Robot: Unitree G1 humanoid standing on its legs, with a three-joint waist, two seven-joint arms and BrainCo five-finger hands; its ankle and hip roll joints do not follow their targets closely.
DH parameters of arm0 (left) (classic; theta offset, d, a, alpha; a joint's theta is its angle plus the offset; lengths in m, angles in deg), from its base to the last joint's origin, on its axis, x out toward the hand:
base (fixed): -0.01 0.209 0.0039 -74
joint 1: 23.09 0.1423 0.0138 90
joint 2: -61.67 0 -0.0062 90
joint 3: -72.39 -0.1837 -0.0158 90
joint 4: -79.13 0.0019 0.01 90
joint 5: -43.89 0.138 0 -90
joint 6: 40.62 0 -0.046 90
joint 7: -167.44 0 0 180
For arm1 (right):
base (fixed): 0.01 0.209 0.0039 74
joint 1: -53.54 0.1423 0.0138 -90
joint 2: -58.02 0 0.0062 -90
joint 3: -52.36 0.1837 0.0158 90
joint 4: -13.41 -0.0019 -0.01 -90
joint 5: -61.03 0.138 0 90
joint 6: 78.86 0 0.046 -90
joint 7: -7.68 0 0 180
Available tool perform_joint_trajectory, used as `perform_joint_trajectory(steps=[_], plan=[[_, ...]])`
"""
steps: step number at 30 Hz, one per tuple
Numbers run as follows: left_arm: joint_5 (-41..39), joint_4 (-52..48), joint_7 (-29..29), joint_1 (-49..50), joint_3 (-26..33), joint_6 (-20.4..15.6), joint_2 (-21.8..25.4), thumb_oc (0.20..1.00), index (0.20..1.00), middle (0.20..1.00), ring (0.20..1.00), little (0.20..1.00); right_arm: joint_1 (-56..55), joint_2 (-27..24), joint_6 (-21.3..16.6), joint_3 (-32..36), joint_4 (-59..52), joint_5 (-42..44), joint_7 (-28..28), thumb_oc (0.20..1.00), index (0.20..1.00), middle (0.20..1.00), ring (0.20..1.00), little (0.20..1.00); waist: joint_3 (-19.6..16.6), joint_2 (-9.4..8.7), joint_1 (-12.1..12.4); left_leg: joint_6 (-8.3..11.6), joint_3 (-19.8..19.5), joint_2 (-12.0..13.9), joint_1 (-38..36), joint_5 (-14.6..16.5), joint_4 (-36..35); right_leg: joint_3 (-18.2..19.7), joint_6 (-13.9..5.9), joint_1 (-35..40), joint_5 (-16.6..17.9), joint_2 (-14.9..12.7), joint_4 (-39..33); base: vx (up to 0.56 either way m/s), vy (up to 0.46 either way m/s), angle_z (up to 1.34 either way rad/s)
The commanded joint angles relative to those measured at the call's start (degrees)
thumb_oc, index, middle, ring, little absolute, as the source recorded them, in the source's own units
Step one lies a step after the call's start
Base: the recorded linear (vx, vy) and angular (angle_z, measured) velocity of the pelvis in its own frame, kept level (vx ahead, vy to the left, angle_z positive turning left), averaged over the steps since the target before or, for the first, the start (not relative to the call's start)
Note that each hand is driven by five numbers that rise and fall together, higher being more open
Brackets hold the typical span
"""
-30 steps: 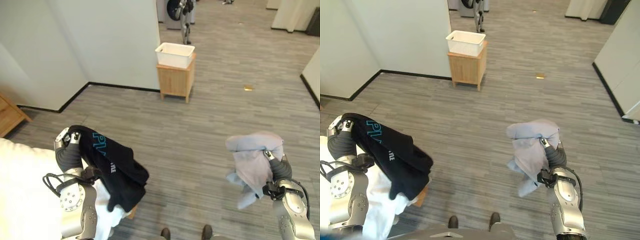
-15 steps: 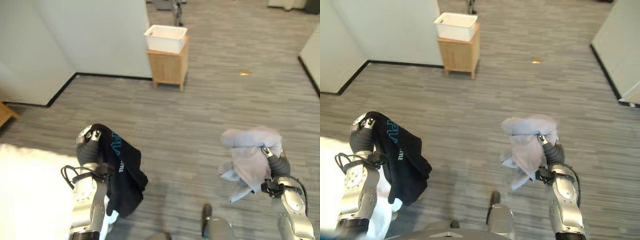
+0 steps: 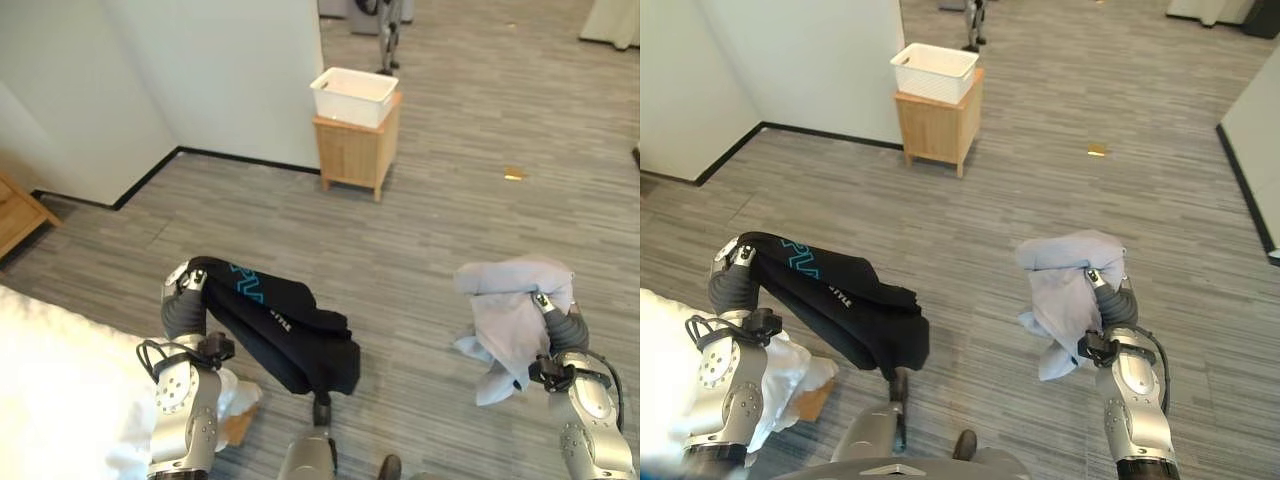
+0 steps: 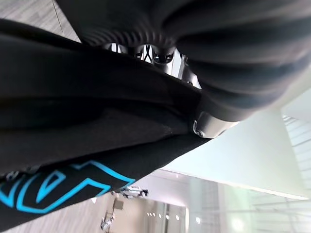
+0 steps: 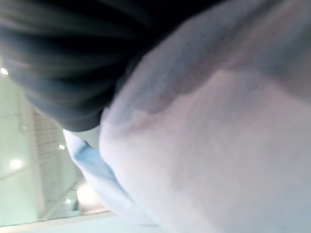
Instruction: Pick up bed clothes into laundry basket.
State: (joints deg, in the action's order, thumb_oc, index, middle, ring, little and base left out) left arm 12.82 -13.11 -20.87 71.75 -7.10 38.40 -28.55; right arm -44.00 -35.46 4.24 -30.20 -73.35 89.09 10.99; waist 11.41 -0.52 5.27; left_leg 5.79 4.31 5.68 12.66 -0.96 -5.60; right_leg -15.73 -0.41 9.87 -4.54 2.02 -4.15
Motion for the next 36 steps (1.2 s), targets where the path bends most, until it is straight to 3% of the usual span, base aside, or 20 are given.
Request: perform_joint_trajectory(steps=[1,4,5,7,9,10,11,13,14,15,19,21,25,28,29,30,31,33,34,36], plan=[[0.9,-6.8,0.8,0.9,3.7,-3.6,3.6,0.200,0.200,0.200,0.200,0.200,3.0,-2.6,-3.1,0.5,-6.2,-0.8,-2.1,0.200,0.200,0.200,0.200,0.200,-4.3,-0.99,1.5,0.92,6.4,-0.7,0.4,-12.3,3.2,3.5,-5.89,10.6,-3.6,-7.3,-0.8,0.64,0.188,-0.07],[1.5,-7.0,0.8,1.0,3.6,-3.6,3.8,0.200,0.200,0.200,0.200,0.200,3.1,-2.3,-2.9,0.0,-6.5,-1.3,-2.0,0.200,0.200,0.200,0.200,0.200,-5.1,-1.87,2.1,-0.18,7.1,-1.5,0.3,-11.1,4.9,3.5,-6.79,10.5,-3.1,-9.5,1.5,0.45,0.177,-0.29],[2.5,-6.7,0.5,0.4,3.1,-3.2,3.7,0.200,0.200,0.200,0.200,0.200,3.0,-1.1,-2.9,-0.4,-7.0,-2.2,-2.0,0.200,0.200,0.200,0.200,0.200,-5.7,-3.79,2.0,-3.51,8.3,-4.8,-0.7,-7.2,8.6,3.1,-8.95,8.1,5.4,-15.2,13.5,0.51,0.296,-0.46],[2.2,-7.3,0.0,-1.2,2.6,-3.3,4.5,0.200,0.200,0.200,0.200,0.200,4.2,0.3,-2.8,-2.4,-7.6,-3.1,-2.2,0.200,0.200,0.200,0.200,0.200,-3.7,-2.55,0.8,-8.00,10.8,-6.9,-6.9,-1.7,9.1,2.1,-9.37,-2.1,19.7,-21.0,36.8,0.75,0.574,-0.40],[2.8,-7.3,-0.2,-1.1,2.6,-3.3,4.9,0.200,0.200,0.200,0.200,0.200,4.8,0.2,-2.9,-3.2,-7.0,-3.7,-2.0,0.200,0.200,0.200,0.200,0.200,-3.1,-1.84,0.3,-8.71,11.2,-7.0,-9.2,-0.7,8.1,0.4,-9.42,-5.5,19.2,-21.9,40.3,0.51,0.328,0.15],[3.6,-6.7,-0.9,-1.8,2.9,-3.1,6.3,0.200,0.200,0.200,0.200,0.200,5.0,0.2,-2.1,-3.9,-7.2,-3.5,-2.3,0.200,0.200,0.200,0.200,0.200,-2.1,-0.70,-1.7,-9.03,10.2,-6.8,-14.2,1.1,5.8,-2.5,-8.81,-12.2,14.1,-21.5,43.5,0.37,0.127,0.52],[3.6,-6.7,-0.9,-1.9,3.0,-3.1,6.3,0.200,0.200,0.200,0.200,0.200,5.1,0.2,-2.1,-3.9,-7.2,-3.5,-2.3,0.200,0.200,0.200,0.200,0.200,-2.1,-0.64,-1.8,-8.96,10.1,-6.7,-14.1,0.9,5.7,-2.8,-8.57,-12.2,14.0,-21.4,43.5,0.72,0.130,0.36],[2.6,-6.6,-0.2,-2.5,2.5,-3.2,6.6,0.200,0.200,0.200,0.200,0.200,4.5,-0.2,-2.0,-2.6,-7.1,-2.3,-2.4,0.200,0.200,0.200,0.200,0.200,-0.6,-0.41,-4.4,-7.96,7.5,-7.2,-19.2,3.2,4.2,-5.5,-7.74,-17.6,8.9,-18.5,35.7,0.52,-0.029,0.36],[2.6,-6.6,-0.2,-2.5,2.5,-3.2,6.6,0.200,0.200,0.200,0.200,0.200,4.5,-0.2,-2.0,-2.6,-7.1,-2.3,-2.4,0.200,0.200,0.200,0.200,0.200,-0.6,-0.24,-4.5,-7.90,7.3,-7.0,-19.1,3.1,4.2,-5.8,-7.55,-17.4,9.2,-18.3,35.2,0.59,-0.136,0.86],[2.7,-5.9,0.1,-2.4,2.2,-3.2,6.3,0.200,0.200,0.200,0.200,0.200,2.8,-0.4,-2.3,-0.1,-7.1,-1.8,-1.7,0.200,0.200,0.200,0.200,0.200,-0.3,-1.29,-6.3,-6.51,4.9,-7.8,-22.7,5.7,3.6,-4.1,-7.82,-19.8,9.1,-15.1,22.0,0.40,-0.116,0.94],[3.7,-4.6,0.5,-2.8,2.4,-3.0,5.3,0.200,0.200,0.200,0.200,0.200,0.9,-0.2,-3.1,3.4,-7.7,-2.3,-0.5,0.200,0.200,0.200,0.200,0.200,-1.4,-2.10,-8.3,-3.78,2.4,-7.0,-28.9,8.0,0.9,-4.0,-9.90,-22.0,13.0,-11.1,2.6,0.64,-0.161,0.90],[4.4,-4.7,1.4,-2.4,2.8,-2.7,4.8,0.200,0.200,0.200,0.200,0.200,0.3,-0.1,-3.6,5.7,-7.4,-2.7,0.2,0.200,0.200,0.200,0.200,0.200,-2.6,-2.06,-9.3,-2.57,1.3,-5.9,-32.0,8.6,1.0,-5.9,-10.63,-23.7,15.0,-10.3,-0.1,0.65,-0.168,0.95],[4.6,-4.9,1.9,-2.1,2.8,-2.9,4.1,0.200,0.200,0.200,0.200,0.200,-0.6,0.2,-5.0,7.0,-6.4,-2.0,0.6,0.200,0.200,0.200,0.200,0.200,-4.2,-1.14,-10.0,-0.64,-0.5,-3.0,-33.2,7.9,7.5,-5.8,-8.88,-21.0,15.3,-8.9,1.4,0.57,-0.207,0.41],[4.0,-4.8,2.1,-2.0,2.4,-3.3,3.9,0.200,0.200,0.200,0.200,0.200,-0.3,-0.2,-4.9,6.9,-6.5,-1.9,0.5,0.200,0.200,0.200,0.200,0.200,-4.1,-1.20,-9.8,-0.18,-0.4,-2.6,-31.9,7.3,9.9,-6.3,-8.56,-19.7,15.1,-8.6,0.6,0.22,-0.157,-0.74],[3.2,-4.9,1.8,-2.1,2.1,-3.1,3.7,0.200,0.200,0.200,0.200,0.200,0.4,-1.7,-5.0,6.1,-5.7,-0.7,0.5,0.200,0.200,0.200,0.200,0.200,-3.2,-1.25,-8.9,4.28,-0.9,0.3,-23.4,-7.5,34.7,-5.3,-3.88,-13.7,10.2,-5.7,2.3,0.84,-0.600,-0.40],[1.3,-5.6,1.4,-2.1,1.7,-3.5,3.5,0.200,0.200,0.200,0.200,0.200,1.4,-2.7,-5.4,5.3,-5.8,0.6,1.0,0.200,0.200,0.200,0.200,0.200,-1.2,-3.17,-6.8,3.74,-1.3,-0.7,-16.5,-10.2,46.9,-3.5,-1.75,-8.9,7.8,-5.1,0.8,1.12,-0.733,0.01],[0.1,-6.2,1.1,-2.6,1.3,-3.1,3.6,0.200,0.200,0.200,0.200,0.200,2.8,-3.7,-4.9,4.8,-5.9,0.8,2.1,0.200,0.200,0.200,0.200,0.200,0.7,-4.01,-4.7,1.31,-0.3,-0.4,-7.3,-5.8,48.7,-1.8,-1.12,-4.5,6.1,-4.2,-0.5,0.61,-0.366,0.04],[-0.5,-6.1,1.1,-2.9,1.0,-3.2,3.4,0.200,0.200,0.200,0.200,0.200,3.0,-3.6,-5.1,4.9,-6.4,1.6,2.0,0.200,0.200,0.200,0.200,0.200,1.1,-4.52,-3.7,0.65,0.2,-0.9,-4.4,-4.9,48.0,-0.7,-1.11,-3.5,5.6,-4.3,-0.7,0.43,-0.114,-1.03],[-1.1,-5.6,1.1,-2.9,0.4,-3.2,3.1,0.200,0.200,0.200,0.200,0.200,3.4,-3.2,-5.7,4.8,-6.2,1.7,2.2,0.200,0.200,0.200,0.200,0.200,1.0,-4.05,-2.7,0.05,0.5,-0.5,-1.3,-4.0,38.8,0.2,-1.76,-1.3,4.4,-3.9,-0.8,0.47,-0.063,-1.54],[-1.1,-5.4,1.0,-2.7,0.2,-3.4,3.0,0.200,0.200,0.200,0.200,0.200,2.9,-3.1,-5.7,4.6,-6.1,1.4,2.2,0.200,0.200,0.200,0.200,0.200,1.0,-3.83,-2.2,-0.03,0.9,-0.8,-0.9,-4.3,35.1,1.0,-1.74,-0.8,3.3,-3.9,-0.7,0.38,0.004,-0.89]])
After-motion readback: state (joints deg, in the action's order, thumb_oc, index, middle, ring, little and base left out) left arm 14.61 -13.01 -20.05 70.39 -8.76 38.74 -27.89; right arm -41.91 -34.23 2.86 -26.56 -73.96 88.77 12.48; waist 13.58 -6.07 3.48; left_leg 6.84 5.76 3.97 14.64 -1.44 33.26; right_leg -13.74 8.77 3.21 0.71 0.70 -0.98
